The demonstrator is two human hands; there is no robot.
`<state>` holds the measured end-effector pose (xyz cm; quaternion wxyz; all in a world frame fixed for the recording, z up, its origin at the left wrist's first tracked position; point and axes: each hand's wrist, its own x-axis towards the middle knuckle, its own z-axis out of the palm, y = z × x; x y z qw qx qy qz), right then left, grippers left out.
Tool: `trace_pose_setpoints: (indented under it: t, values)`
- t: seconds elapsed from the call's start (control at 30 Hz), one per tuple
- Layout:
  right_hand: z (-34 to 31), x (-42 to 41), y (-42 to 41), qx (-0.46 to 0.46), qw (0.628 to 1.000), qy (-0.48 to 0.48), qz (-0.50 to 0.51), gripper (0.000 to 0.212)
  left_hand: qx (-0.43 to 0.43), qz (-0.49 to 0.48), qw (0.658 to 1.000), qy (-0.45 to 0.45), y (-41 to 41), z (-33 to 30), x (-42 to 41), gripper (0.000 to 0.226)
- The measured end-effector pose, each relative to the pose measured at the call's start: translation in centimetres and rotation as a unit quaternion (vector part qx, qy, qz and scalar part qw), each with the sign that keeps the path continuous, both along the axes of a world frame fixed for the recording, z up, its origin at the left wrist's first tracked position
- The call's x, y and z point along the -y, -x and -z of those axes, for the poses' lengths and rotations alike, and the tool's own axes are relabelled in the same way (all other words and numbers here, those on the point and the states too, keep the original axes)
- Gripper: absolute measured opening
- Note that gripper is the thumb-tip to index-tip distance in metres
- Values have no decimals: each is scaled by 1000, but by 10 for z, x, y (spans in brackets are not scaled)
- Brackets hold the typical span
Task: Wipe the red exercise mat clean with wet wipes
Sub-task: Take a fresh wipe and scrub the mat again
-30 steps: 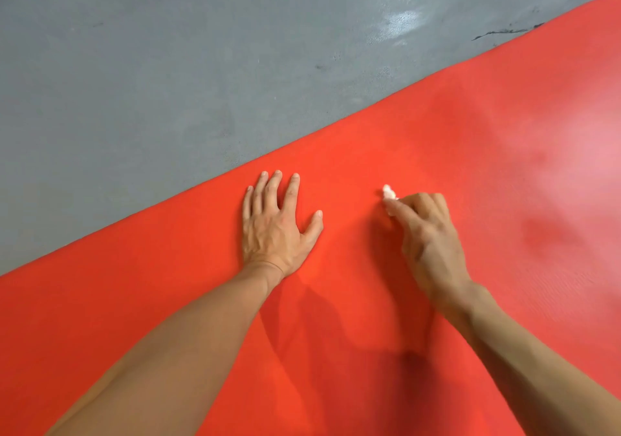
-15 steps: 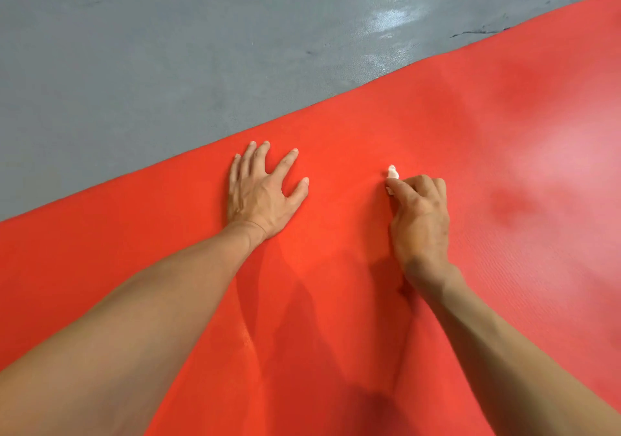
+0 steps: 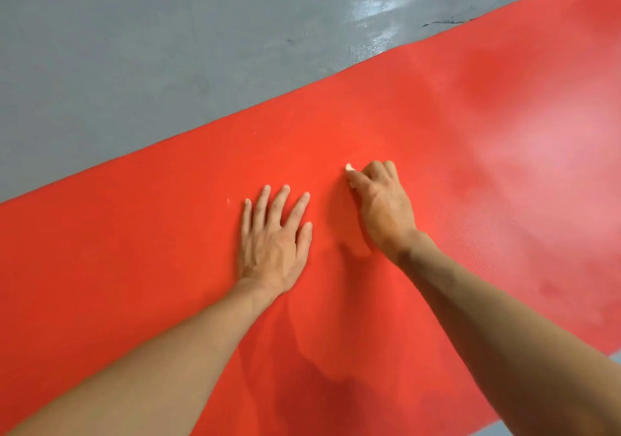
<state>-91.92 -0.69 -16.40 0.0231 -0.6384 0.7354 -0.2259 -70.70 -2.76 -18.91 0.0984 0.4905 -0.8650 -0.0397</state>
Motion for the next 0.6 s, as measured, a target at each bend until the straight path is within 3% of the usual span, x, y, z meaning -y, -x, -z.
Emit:
trace_pose_setpoints:
  t: [0.07,0.13,0.2,0.27,0.33,0.43,0.5,0.6]
  values:
    - [4,10,22,38,991,5,126,26,12,-12,1000,-2,2,-2,3,56]
    - [8,8,9,75,983,5,169,28,16,-12,1000,-2,3,-4,4,54]
    - [7,-13,-34,101,990,2,103,35,16,-11,1000,-8,1,-5,4,54]
    - [0,-44,-68,103,994,-21,-31,40,23,-8,1000,-17,-1,-6,3,56]
    - [-5,-43,-50,79,992,-28,-99,43,33,-8,999,-19,-1,-7,4,57]
    - [4,-16,14,59,997,-9,49,42,40,-10,999,-16,2,-9,5,57]
    - [6,-4,32,71,984,-14,161,52,44,-9,999,-19,2,-9,6,56]
    - [-2,-14,-14,101,986,-22,133,49,47,-7,999,-21,1,-11,5,57]
